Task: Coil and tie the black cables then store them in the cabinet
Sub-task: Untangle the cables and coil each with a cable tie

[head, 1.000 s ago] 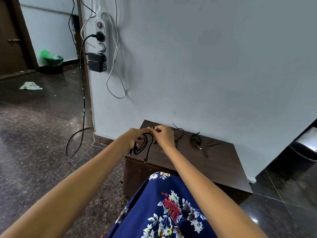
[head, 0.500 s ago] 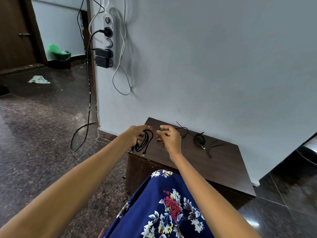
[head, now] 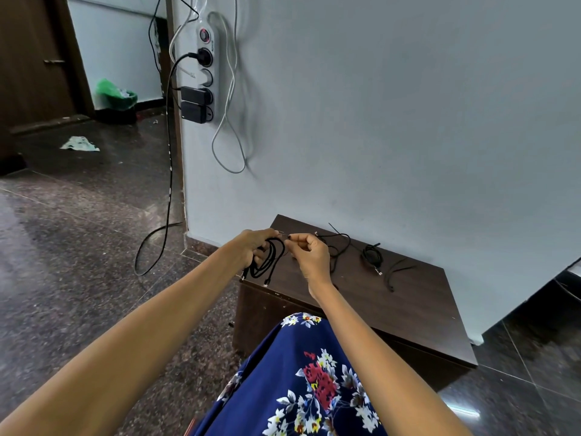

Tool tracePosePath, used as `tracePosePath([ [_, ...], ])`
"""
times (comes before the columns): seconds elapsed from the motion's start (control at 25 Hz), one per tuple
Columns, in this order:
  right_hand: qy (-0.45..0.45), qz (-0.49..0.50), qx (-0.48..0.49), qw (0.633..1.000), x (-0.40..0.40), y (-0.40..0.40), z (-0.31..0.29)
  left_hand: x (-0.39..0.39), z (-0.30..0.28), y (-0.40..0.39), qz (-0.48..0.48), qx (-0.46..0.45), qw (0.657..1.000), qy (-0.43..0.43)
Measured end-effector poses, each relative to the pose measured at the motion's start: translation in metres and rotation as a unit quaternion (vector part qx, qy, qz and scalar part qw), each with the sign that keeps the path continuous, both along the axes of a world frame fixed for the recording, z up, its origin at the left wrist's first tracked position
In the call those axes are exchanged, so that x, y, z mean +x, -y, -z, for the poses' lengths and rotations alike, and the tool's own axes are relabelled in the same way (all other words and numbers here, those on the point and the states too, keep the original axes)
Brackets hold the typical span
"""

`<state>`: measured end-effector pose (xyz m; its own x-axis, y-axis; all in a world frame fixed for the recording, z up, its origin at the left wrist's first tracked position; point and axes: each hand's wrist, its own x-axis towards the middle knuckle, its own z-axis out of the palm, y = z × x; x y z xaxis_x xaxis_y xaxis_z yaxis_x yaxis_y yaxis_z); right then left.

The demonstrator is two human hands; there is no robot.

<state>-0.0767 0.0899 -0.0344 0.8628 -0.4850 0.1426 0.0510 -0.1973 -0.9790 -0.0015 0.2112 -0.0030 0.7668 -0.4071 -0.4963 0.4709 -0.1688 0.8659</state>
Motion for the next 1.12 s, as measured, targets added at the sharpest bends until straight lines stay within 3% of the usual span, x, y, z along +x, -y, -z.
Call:
tracePosePath([
  [1.12,0.007,0.005,-0.042,0.999,0.0017,-0.0011,0.0020,-0.0016,-0.0018,0.0023,-0.001,0.062,0.996,0.066],
])
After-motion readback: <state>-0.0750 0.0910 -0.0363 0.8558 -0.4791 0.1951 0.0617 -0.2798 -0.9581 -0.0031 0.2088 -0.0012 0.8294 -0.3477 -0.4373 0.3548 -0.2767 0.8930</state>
